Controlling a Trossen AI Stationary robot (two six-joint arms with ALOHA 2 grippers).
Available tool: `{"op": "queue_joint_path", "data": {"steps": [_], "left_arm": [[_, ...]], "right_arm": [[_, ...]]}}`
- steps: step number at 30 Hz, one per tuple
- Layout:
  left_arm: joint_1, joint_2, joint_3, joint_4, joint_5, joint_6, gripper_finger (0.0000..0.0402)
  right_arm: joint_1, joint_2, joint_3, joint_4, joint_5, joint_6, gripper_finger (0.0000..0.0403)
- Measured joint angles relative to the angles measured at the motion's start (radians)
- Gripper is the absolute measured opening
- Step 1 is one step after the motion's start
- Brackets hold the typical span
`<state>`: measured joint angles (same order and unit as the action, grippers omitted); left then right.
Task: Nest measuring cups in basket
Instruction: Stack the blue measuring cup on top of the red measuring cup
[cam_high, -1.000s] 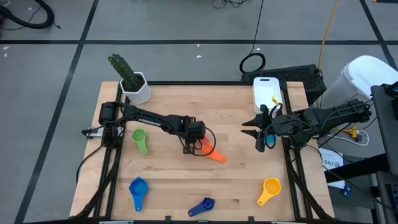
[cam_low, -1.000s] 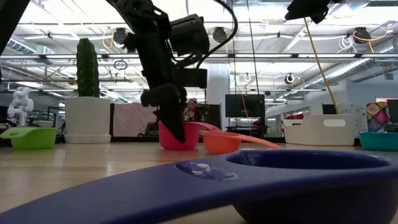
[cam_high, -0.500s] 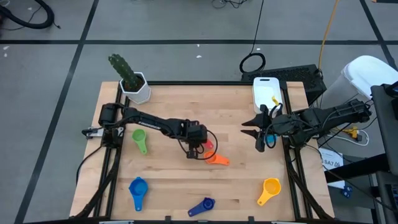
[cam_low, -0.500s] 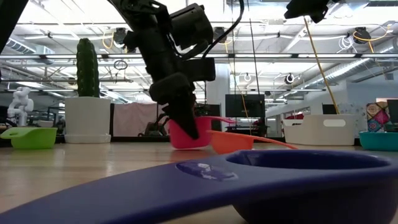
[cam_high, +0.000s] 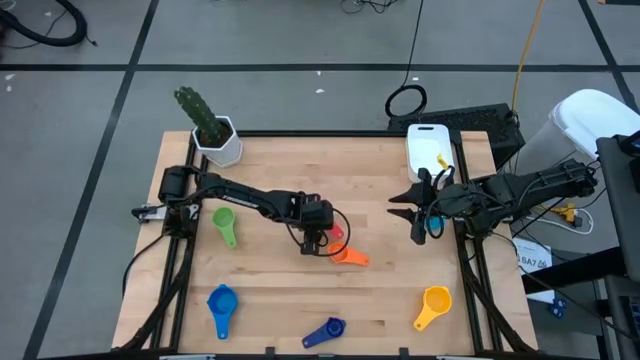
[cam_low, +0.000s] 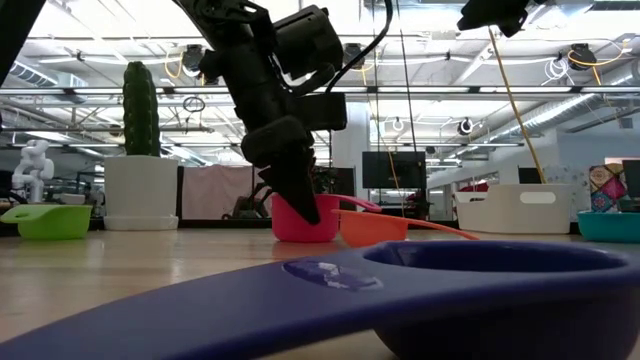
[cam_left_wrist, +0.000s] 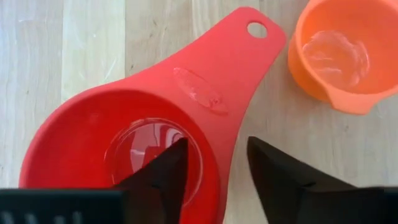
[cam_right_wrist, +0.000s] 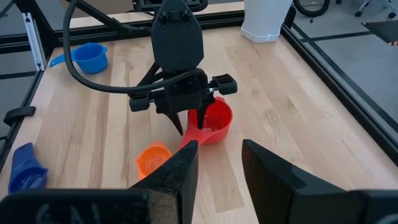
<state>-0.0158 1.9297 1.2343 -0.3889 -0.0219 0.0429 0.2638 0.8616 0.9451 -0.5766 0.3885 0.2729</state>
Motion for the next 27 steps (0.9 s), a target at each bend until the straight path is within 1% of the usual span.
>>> {"op": "queue_joint_path", "data": {"steps": [4, 7, 11, 14, 17, 20, 27], "left_arm": [[0.0, 0.0, 0.001, 0.001, 0.0, 0.002, 0.0218], [0.0, 0.0, 0.018, -0.012, 0.0, 0.001, 0.024], [0.0, 0.0, 0.045, -0.063, -0.001, 0.011, 0.0259], [0.0, 0.0, 0.088, -0.123, -0.005, 0.022, 0.0268], [-0.009, 0.0, 0.14, -0.23, -0.014, 0.041, 0.027], [-0.023, 0.0, 0.196, -0.336, -0.046, 0.061, 0.0268], [-0.067, 0.0, 0.291, -0.691, -0.145, 0.066, 0.025]], "right_arm": [[0.0, 0.0, 0.0, 0.0, 0.0, -0.005, 0.0118], [0.0, 0.0, 0.0, 0.0, 0.0, -0.004, 0.0118], [0.0, 0.0, 0.0, 0.0, 0.0, -0.003, 0.0118], [0.0, 0.0, 0.0, 0.0, 0.001, -0.008, 0.0118], [0.0, 0.0, 0.0, 0.0, 0.002, -0.019, 0.0118], [0.0, 0.0, 0.0, 0.0, 0.002, -0.023, 0.0118], [0.0, 0.0, 0.0, -0.011, 0.001, -0.027, 0.0118]]}}
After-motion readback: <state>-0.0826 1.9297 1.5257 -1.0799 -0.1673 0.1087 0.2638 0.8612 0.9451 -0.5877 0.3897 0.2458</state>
